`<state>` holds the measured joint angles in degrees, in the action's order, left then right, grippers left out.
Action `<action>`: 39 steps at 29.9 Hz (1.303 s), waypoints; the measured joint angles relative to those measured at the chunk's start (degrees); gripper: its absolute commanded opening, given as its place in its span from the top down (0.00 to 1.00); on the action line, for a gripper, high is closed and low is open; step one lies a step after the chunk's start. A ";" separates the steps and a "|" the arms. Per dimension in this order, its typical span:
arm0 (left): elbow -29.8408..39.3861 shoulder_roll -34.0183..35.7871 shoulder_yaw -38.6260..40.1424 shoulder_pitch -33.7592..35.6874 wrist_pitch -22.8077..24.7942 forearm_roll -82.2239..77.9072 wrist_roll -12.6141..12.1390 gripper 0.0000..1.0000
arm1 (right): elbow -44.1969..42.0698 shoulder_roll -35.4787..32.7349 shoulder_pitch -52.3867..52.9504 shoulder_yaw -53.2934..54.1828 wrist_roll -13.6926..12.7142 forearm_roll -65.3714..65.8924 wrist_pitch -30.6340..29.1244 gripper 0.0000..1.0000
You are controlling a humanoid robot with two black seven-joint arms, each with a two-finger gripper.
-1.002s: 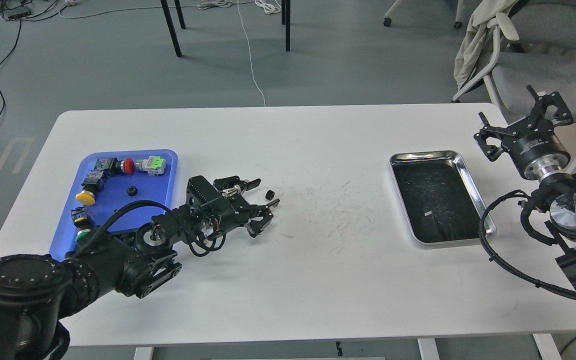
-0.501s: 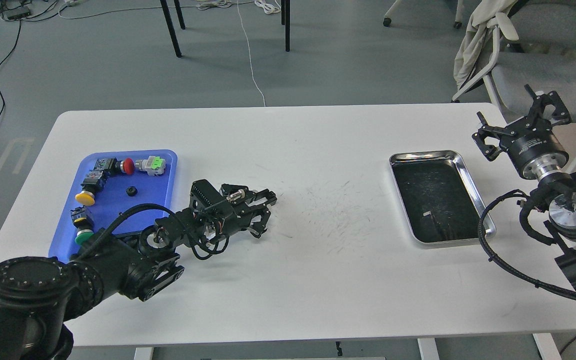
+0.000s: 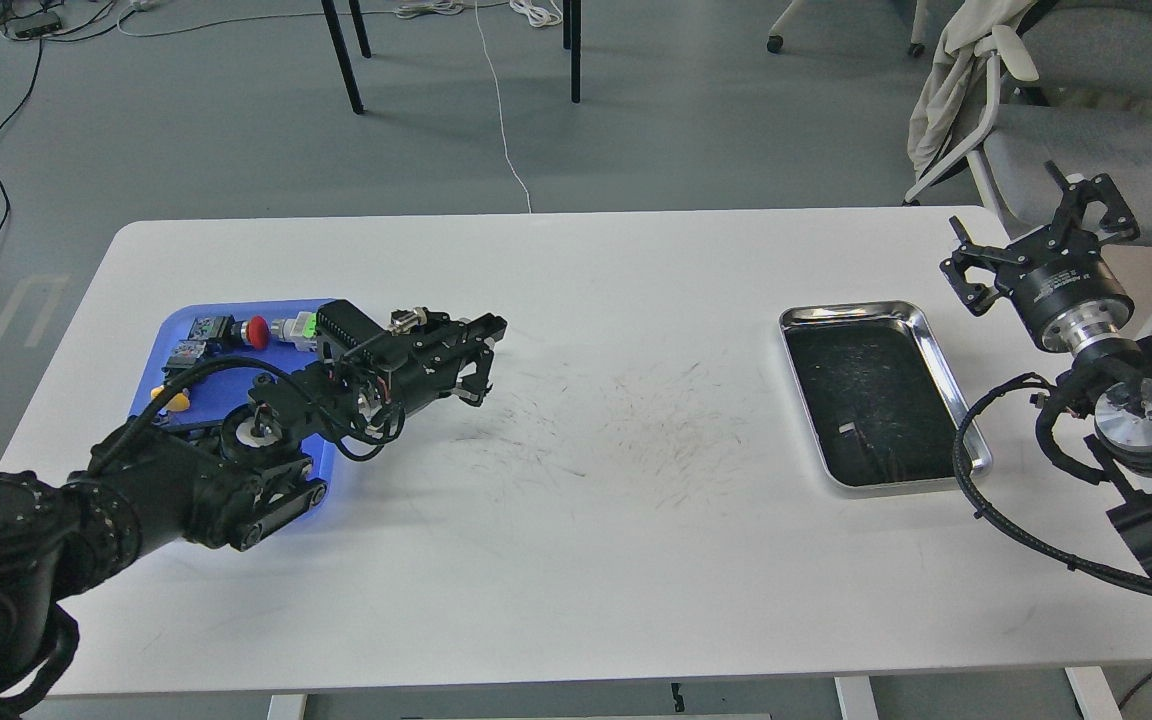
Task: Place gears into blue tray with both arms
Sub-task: 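Grasp the black part with the left gripper and lift it, then carry the black part into the blue tray and release it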
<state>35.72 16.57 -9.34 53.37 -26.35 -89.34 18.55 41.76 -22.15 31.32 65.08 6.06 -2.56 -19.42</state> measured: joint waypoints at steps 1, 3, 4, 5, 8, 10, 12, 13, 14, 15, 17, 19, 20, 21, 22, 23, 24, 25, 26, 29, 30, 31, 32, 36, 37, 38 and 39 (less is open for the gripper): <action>2.67 2.23 0.01 0.70 0.65 1.47 -0.13 0.87 | 0.00 0.00 0.02 -0.11 0.00 0.00 0.00 0.05; 9.31 7.73 0.41 1.83 2.97 5.49 -0.50 0.87 | 0.00 0.00 0.04 -0.38 0.00 0.00 0.00 0.05; 12.39 10.25 0.90 2.13 4.30 7.45 -0.83 0.87 | 0.00 0.00 0.05 -0.46 0.00 0.00 0.00 0.05; 16.05 13.24 1.62 2.30 6.01 9.77 -1.25 0.87 | 0.00 0.00 0.07 -0.53 0.00 0.01 0.00 0.05; 25.46 21.82 4.22 2.11 11.10 15.89 -2.05 0.87 | 0.00 0.00 0.14 -0.56 0.00 0.01 -0.02 0.05; 29.60 26.81 5.20 1.38 13.67 18.92 -2.17 0.87 | 0.00 0.00 0.14 -0.61 0.00 0.01 -0.04 0.05; 32.12 31.08 5.66 0.07 15.61 21.85 -2.18 0.87 | 0.00 0.00 0.10 -0.68 0.00 0.01 -0.07 0.05; 32.70 32.43 5.76 -0.59 16.40 23.30 -2.17 0.87 | 0.00 0.00 0.06 -0.71 0.00 0.01 -0.08 0.05; 33.09 33.68 5.80 -1.31 17.48 25.15 -2.13 0.87 | 0.00 0.00 0.03 -0.73 0.00 0.01 -0.13 0.05; 33.32 34.63 5.82 -1.97 19.01 27.23 -1.98 0.87 | 0.00 0.00 -0.02 -0.75 0.00 0.01 -0.16 0.05; 33.48 36.02 5.92 -3.08 23.17 31.86 -1.62 0.87 | 0.00 0.00 -0.09 -0.79 0.00 0.06 -0.18 0.05; 33.47 37.14 5.99 -3.80 28.35 37.70 -1.44 0.87 | 0.00 -0.02 -0.09 -1.03 0.00 0.09 -0.19 0.05; 33.41 37.44 5.99 -4.01 30.24 39.80 -1.43 0.87 | -0.01 -0.07 -0.09 -1.39 0.00 0.10 -0.19 0.05; 33.29 37.67 5.99 -4.19 32.07 41.77 -1.43 0.87 | -0.01 -0.18 -0.08 -1.80 0.00 0.10 -0.20 0.05; 33.15 37.82 5.98 -4.34 33.29 43.03 -1.43 0.87 | -0.01 -0.31 -0.04 -2.10 0.00 0.10 -0.21 0.05; 33.00 37.94 5.98 -4.65 34.54 44.01 -1.43 0.87 | -0.01 -0.43 0.00 -2.32 0.00 0.10 -0.23 0.05; 32.91 37.99 5.96 -5.22 35.74 44.58 -1.44 0.87 | -0.01 -0.48 0.02 -2.45 0.00 0.10 -0.25 0.05; 32.89 37.99 5.95 -5.93 36.79 44.93 -1.50 0.87 | -0.01 -0.50 0.03 -2.52 0.00 0.10 -0.26 0.05; 32.88 37.98 5.95 -6.51 37.51 45.18 -1.60 0.87 | -0.01 -0.50 0.04 -2.56 0.00 0.10 -0.26 0.05; 32.66 37.37 5.95 -7.71 38.73 46.59 -1.90 0.87 | -0.01 -0.53 0.04 -2.62 0.00 0.10 -0.27 0.05; 32.35 37.02 5.95 -8.06 38.84 47.01 -2.03 0.87 | -0.01 -0.53 0.04 -2.63 0.00 0.10 -0.27 0.05; 31.89 36.52 5.95 -8.35 38.87 47.28 -2.14 0.87 | -0.01 -0.52 0.04 -2.63 0.00 0.10 -0.27 0.05; 31.38 35.95 5.95 -8.50 38.86 47.44 -2.21 0.87 | -0.01 -0.51 0.04 -2.64 0.00 0.10 -0.27 0.05; 27.63 32.89 6.03 -8.77 38.40 47.82 -2.56 0.87 | 0.00 -0.45 -0.01 -2.67 0.00 0.10 -0.27 0.05; 26.35 32.20 6.05 -8.79 38.35 48.15 -2.71 0.87 | 0.03 -0.45 -0.02 -2.68 0.00 0.10 -0.27 0.05; 25.25 31.67 6.06 -8.80 38.34 48.67 -2.80 0.87 | 0.13 -0.45 -0.04 -2.69 0.00 0.10 -0.27 0.05; 23.98 31.09 6.08 -8.80 38.34 49.42 -2.87 0.87 | 0.30 -0.45 -0.07 -2.72 0.00 0.10 -0.27 0.05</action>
<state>59.69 47.66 -3.26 44.57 11.99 -39.92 15.68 42.06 -22.59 31.25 62.36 6.06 -2.46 -19.69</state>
